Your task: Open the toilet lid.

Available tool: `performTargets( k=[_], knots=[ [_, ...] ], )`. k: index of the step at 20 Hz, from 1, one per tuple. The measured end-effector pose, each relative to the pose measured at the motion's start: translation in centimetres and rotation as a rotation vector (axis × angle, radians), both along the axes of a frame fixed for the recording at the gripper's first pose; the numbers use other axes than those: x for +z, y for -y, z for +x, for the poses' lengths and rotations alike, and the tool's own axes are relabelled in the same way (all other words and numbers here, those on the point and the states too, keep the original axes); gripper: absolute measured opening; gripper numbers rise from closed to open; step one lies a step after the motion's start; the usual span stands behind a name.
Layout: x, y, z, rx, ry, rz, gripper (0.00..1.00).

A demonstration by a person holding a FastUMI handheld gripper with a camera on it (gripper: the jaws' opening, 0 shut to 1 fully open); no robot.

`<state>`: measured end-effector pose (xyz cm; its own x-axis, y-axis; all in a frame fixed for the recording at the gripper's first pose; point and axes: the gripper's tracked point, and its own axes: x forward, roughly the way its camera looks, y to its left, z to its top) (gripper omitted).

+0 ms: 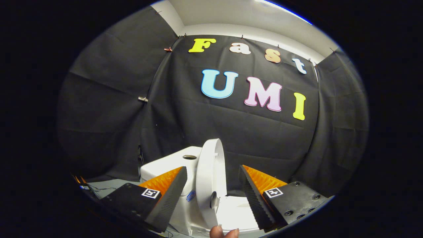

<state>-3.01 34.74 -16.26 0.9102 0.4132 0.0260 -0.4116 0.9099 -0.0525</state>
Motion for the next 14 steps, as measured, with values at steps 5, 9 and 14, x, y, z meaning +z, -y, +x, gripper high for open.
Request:
performTargets(
  k=[5, 9, 14],
  knots=[
    [5.0, 2.7, -0.3, -0.018, 0.002, 0.043, 0.99],
    [8.8, 6.1, -0.5, -0.055, 0.002, 0.090, 0.99],
    [12.8, 11.5, -0.1, -0.115, -0.006, 0.145, 0.98]
  ],
)
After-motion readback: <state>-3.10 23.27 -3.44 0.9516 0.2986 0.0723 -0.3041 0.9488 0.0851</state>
